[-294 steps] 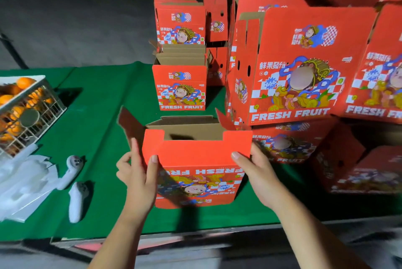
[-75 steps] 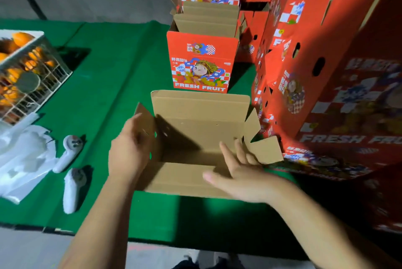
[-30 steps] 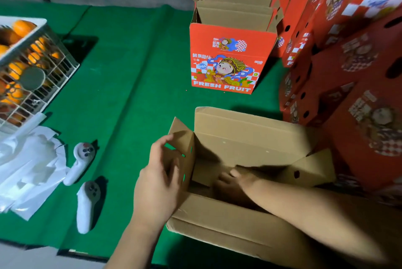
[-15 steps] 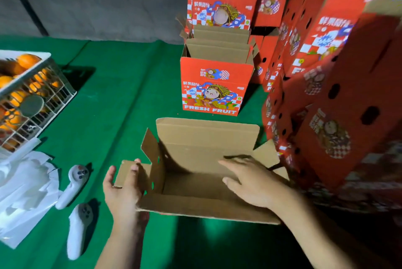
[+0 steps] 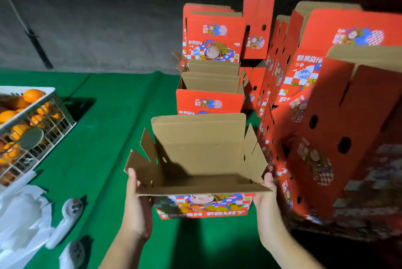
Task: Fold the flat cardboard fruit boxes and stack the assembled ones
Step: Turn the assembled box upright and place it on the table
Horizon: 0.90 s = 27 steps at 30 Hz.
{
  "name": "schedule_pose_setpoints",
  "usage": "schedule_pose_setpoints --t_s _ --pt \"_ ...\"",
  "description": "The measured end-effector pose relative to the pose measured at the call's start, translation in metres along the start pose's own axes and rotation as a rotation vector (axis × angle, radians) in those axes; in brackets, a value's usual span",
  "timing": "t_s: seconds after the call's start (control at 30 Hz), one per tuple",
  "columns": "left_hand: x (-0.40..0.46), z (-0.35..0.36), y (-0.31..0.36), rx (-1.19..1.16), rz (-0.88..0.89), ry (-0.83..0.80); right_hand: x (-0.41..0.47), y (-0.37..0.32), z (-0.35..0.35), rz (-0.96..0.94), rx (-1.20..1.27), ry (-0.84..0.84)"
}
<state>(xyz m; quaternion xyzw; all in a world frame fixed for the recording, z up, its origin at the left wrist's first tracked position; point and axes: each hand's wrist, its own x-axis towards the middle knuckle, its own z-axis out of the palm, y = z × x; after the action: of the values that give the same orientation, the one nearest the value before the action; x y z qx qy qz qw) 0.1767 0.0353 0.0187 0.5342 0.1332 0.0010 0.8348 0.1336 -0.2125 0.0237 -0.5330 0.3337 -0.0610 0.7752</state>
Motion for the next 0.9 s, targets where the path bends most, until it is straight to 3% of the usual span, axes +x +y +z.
schedule_pose_setpoints --t_s 0.17,0.27,0.33,0.43,0.5,0.6,0.7,0.8,0.87,0.9 --pt "0.051 0.069 0.080 0.017 0.273 -0.079 0.043 -0.074 0.060 -0.207 0.242 0.123" --pt "0.095 0.108 0.123 0.036 0.427 -0.299 0.063 -0.147 0.100 -0.402 0.439 0.306" --pt "0.127 0.132 0.139 0.146 0.519 -0.394 0.079 -0.189 0.123 -0.595 0.488 0.251" --pt "0.183 0.162 0.151 0.418 0.657 -0.346 0.102 -0.231 0.154 -0.841 0.203 0.370" --pt "0.219 0.176 0.155 0.601 0.714 -0.295 0.119 -0.242 0.172 -0.880 0.031 0.378" --pt "0.260 0.194 0.149 0.862 0.595 -0.149 0.159 -0.240 0.176 -0.851 -0.232 0.280" --pt "0.270 0.208 0.131 0.848 0.362 -0.282 0.193 -0.228 0.167 -0.702 -0.484 0.273" --pt "0.277 0.224 0.127 0.817 0.527 -0.247 0.204 -0.228 0.170 -0.733 -0.456 0.327" --pt "0.282 0.231 0.126 0.861 0.571 -0.293 0.212 -0.230 0.175 -0.725 -0.522 0.233" --pt "0.283 0.232 0.124 0.996 0.517 -0.349 0.216 -0.228 0.176 -0.666 -0.639 0.171"
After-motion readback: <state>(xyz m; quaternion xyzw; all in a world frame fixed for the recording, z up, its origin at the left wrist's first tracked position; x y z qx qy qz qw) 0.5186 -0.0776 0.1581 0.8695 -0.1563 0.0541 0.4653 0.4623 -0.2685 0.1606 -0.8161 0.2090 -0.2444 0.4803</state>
